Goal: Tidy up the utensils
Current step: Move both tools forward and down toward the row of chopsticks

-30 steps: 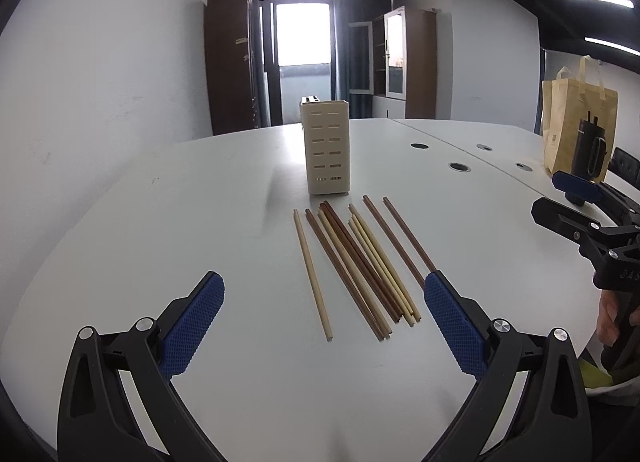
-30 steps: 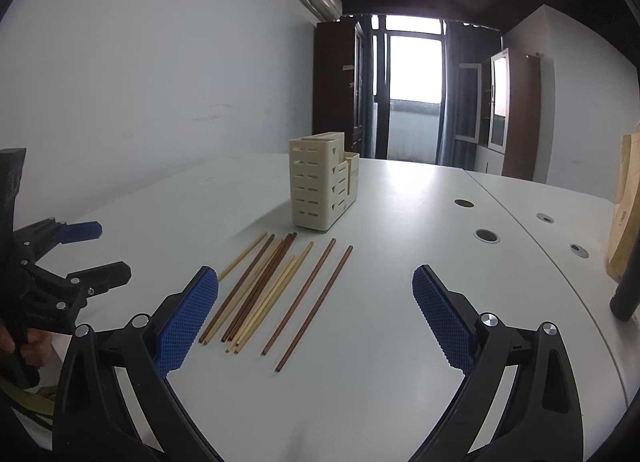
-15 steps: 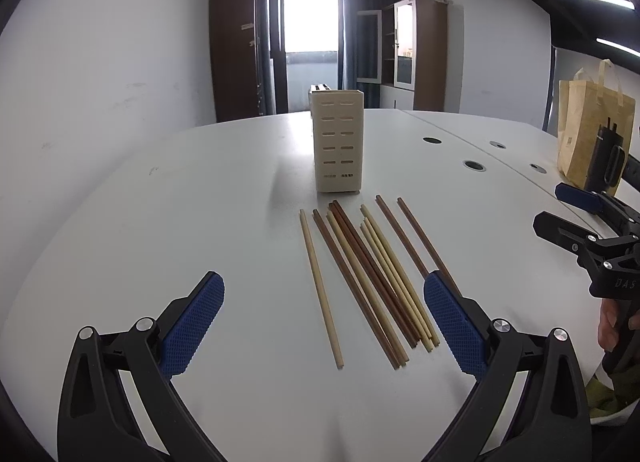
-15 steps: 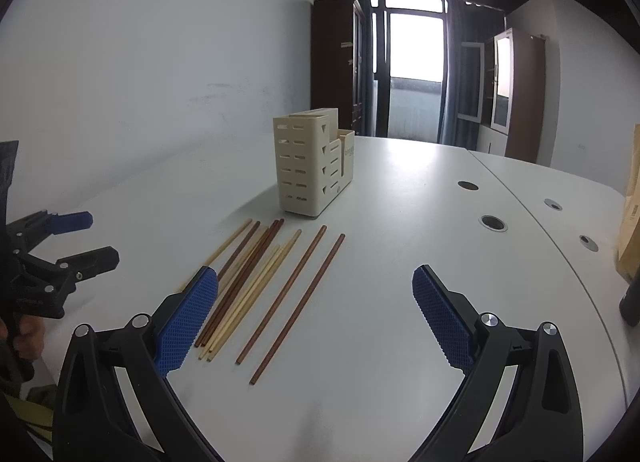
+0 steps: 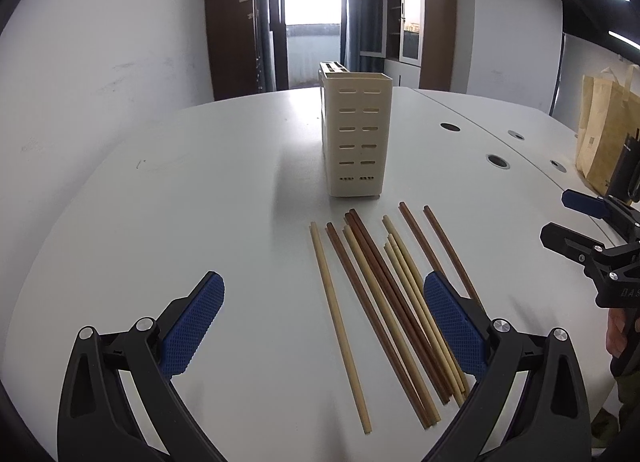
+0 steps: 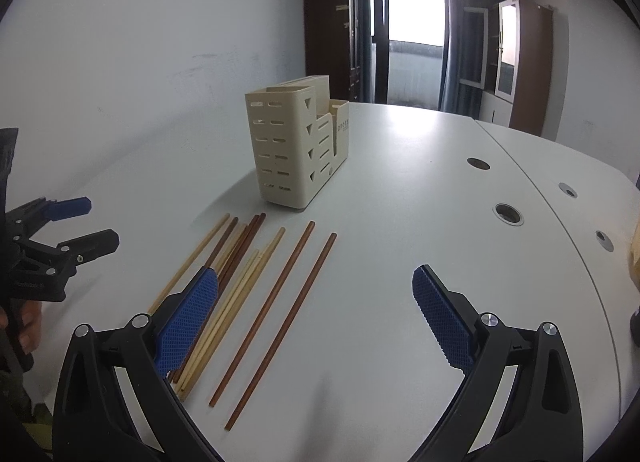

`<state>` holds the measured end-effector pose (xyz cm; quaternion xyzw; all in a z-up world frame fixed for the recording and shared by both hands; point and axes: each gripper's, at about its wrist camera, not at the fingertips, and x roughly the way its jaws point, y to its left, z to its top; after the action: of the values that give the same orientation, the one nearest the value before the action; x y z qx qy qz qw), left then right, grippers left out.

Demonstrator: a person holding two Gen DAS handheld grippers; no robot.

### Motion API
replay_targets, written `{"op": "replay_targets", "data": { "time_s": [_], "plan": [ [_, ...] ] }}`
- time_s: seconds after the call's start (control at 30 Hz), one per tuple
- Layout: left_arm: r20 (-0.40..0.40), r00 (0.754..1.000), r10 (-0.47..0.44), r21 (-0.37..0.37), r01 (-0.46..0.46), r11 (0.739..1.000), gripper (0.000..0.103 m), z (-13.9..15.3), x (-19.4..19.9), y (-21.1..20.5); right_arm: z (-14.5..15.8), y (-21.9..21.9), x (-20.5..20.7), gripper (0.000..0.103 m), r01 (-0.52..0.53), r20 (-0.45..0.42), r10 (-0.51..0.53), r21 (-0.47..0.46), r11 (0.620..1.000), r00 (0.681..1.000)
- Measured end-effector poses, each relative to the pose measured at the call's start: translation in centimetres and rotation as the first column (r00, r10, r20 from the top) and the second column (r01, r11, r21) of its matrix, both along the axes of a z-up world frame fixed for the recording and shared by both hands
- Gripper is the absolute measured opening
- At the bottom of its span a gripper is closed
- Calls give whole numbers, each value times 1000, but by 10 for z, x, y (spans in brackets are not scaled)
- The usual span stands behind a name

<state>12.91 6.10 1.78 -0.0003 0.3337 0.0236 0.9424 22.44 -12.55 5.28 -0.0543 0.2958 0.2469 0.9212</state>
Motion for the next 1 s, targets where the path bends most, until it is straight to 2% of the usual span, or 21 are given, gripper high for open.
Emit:
{"op": "replay_targets", "data": {
  "time_s": [0.27, 0.5, 0.67, 0.77, 0.87, 1.0],
  "plan": [
    [-94, 996, 10, -39, -14, 999, 97, -8, 40, 13, 1, 16, 35, 99, -13, -88, 7, -59, 998, 996],
    [-136, 990, 33, -5, -34, 999, 97, -4, 73, 22, -10, 24, 69, 99, -20, -186, 5, -77, 997, 983],
    [-206, 978, 22, -16, -25, 1000, 97, -11, 97, 29, -24, 32, 92, 99, -15, -261, -16, -115, 993, 965],
    [-247, 969, 17, -34, -26, 999, 97, -18, 111, 33, -30, 35, 107, 99, -12, -327, -23, -105, 994, 945],
    [-292, 956, 11, -60, -30, 998, 97, -24, 124, 38, -29, 40, 118, 99, 1, -320, -49, -147, 989, 946],
    [-319, 947, 32, -26, -42, 999, 95, -29, 137, 40, -31, 46, 135, 99, 6, -371, -69, -168, 986, 926]
  ]
}}
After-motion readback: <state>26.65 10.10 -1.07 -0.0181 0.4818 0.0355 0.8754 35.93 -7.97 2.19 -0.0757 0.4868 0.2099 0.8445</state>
